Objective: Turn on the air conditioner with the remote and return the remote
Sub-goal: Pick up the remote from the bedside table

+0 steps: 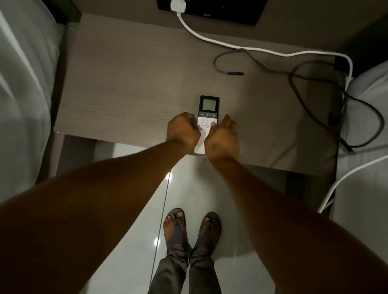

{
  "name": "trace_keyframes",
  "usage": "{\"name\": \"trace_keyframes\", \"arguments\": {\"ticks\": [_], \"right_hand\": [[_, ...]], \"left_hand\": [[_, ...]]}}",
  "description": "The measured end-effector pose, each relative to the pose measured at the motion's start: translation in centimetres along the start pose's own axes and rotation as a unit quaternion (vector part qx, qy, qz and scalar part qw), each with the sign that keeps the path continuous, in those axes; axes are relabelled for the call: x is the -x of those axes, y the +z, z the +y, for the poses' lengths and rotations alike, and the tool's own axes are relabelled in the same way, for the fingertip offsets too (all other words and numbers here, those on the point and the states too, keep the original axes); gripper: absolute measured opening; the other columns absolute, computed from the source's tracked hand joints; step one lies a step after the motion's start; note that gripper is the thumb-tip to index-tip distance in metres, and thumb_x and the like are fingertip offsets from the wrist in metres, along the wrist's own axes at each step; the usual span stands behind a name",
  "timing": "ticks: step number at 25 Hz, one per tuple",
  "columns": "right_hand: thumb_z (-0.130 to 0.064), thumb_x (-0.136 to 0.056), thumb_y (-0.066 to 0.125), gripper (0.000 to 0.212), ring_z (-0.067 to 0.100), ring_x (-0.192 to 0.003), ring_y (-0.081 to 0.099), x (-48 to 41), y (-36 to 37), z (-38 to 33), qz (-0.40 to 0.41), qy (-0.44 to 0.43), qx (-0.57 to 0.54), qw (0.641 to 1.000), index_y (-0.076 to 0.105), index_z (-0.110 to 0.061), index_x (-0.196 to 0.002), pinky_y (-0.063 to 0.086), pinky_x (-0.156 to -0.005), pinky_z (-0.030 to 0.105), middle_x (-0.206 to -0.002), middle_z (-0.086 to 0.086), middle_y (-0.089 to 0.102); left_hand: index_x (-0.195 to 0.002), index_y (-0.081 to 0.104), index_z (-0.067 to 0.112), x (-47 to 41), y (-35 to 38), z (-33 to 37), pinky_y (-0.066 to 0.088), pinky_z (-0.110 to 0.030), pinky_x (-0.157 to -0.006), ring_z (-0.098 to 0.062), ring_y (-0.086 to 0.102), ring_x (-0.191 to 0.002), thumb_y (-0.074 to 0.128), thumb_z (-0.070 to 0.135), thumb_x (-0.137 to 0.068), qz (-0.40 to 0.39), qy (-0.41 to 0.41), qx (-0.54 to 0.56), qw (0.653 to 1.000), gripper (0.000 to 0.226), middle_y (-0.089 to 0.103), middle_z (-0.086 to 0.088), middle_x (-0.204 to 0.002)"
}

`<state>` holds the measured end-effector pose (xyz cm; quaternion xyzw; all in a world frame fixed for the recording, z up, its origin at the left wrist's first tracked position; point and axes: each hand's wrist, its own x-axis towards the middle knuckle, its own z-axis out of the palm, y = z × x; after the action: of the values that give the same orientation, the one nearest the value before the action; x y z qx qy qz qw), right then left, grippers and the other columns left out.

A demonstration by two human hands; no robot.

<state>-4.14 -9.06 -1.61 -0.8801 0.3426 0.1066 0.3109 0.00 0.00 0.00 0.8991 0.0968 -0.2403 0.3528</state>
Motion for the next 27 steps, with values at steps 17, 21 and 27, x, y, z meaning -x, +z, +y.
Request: {"name": "trace_keyframes", "arguments": {"ticks": [17, 21, 27], "right_hand": [[-0.036, -0.102, 0.044, 0.041, 0.034, -0.103, 0.063, -1.0, -1.6, -2.0, -0.066, 0.080, -0.125, 0.987, 0.050, 0.000, -0.120, 0.038, -0.068, 0.024, -0.118, 0.019, 0.063], [-0.036, -0.101, 0.045, 0.042, 0.036, -0.104, 0.063, 0.1, -6.8, -4.8, -0.059, 0.071, -0.181, 0.979, 0.052, 0.001, -0.119, 0.040, -0.071, 0.025, -0.118, 0.021, 0.065], [-0.039, -0.099, 0.049, 0.040, 0.026, -0.077, 0.065, 1.9, -21.7, -13.5, -0.031, 0.027, -0.261, 0.964, 0.060, -0.003, -0.113, 0.043, -0.060, 0.022, -0.103, 0.013, 0.070]], "left_hand": [[-0.096, 0.069, 0.004, -0.2, -1.3, 1.3, 0.058, -0.040, -0.084, -0.035, 0.068, -0.100, 0.066, 0.000, -0.088, -0.094, -0.209, 0.300, 0.926, 0.009, 0.069, -0.016, -0.111], [-0.098, 0.073, 0.002, 1.9, -5.5, 5.2, 0.061, -0.041, -0.081, -0.034, 0.072, -0.090, 0.072, 0.002, -0.083, -0.087, -0.149, 0.303, 0.937, 0.015, 0.074, -0.018, -0.104], [-0.092, 0.074, 0.007, 7.0, -16.0, 18.0, 0.061, -0.035, -0.076, -0.027, 0.073, -0.082, 0.072, 0.006, -0.084, -0.076, -0.044, 0.351, 0.932, 0.008, 0.076, -0.014, -0.093]]}}
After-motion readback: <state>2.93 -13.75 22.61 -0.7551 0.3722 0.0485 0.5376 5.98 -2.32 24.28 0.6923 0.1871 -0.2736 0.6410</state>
